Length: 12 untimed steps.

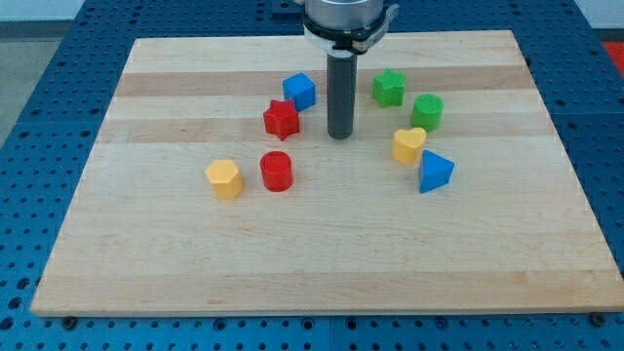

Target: Push the red star towards the top left

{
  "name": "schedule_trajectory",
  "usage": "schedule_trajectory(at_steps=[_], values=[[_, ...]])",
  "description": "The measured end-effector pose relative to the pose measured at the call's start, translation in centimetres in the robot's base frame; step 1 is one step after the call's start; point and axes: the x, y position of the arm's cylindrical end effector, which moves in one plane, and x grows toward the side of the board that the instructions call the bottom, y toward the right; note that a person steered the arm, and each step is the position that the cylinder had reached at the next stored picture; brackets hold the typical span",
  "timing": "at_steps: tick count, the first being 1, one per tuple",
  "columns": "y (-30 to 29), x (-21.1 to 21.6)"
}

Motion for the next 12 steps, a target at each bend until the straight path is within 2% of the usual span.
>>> schedule_trajectory(at_steps=[4, 7, 9, 12], values=[[-7.2, -0.2], [-9.0, -5.3], [-15.2, -5.8], [-20.9, -6.6]])
